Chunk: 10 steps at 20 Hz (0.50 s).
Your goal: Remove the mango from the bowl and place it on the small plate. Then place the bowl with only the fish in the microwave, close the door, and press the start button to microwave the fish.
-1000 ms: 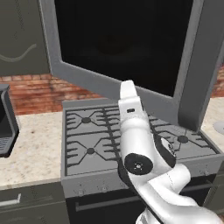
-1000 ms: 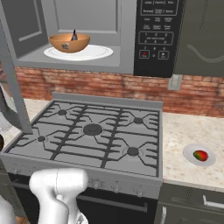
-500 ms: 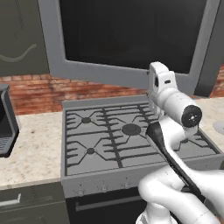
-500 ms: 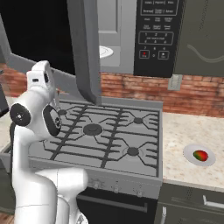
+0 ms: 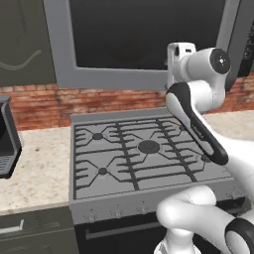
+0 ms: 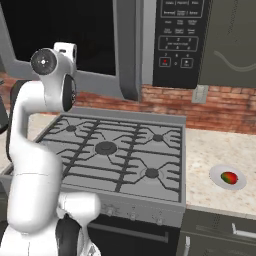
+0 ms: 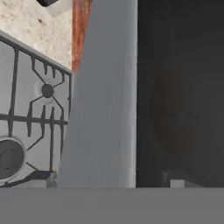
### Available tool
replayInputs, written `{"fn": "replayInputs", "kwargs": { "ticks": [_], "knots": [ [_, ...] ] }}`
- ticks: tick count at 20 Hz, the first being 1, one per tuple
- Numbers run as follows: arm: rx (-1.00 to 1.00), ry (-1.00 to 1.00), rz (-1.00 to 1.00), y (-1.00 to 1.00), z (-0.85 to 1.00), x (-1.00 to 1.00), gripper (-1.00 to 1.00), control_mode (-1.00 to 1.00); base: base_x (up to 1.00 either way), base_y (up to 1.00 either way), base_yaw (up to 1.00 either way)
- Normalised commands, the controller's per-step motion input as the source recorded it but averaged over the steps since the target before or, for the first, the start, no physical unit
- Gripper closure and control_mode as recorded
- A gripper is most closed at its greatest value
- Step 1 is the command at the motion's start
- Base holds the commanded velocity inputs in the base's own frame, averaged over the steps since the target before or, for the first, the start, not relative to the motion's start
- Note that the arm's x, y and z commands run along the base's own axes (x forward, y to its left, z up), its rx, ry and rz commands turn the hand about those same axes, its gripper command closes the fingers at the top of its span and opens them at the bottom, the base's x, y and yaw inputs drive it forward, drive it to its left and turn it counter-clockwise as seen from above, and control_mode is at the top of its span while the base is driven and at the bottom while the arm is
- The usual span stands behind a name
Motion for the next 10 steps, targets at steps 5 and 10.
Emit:
{"fn": "replayInputs", "kwargs": {
  "ticks": [5,10],
  "knots": [
    [0.01,0.3,0.0,0.0,0.29,0.71,-1.0,-1.0,0.0,0.0,0.0],
    [0.01,-0.03,0.03,-0.06,-0.24,0.81,-1.0,-1.0,0.0,0.0,0.0]
  ]
}}
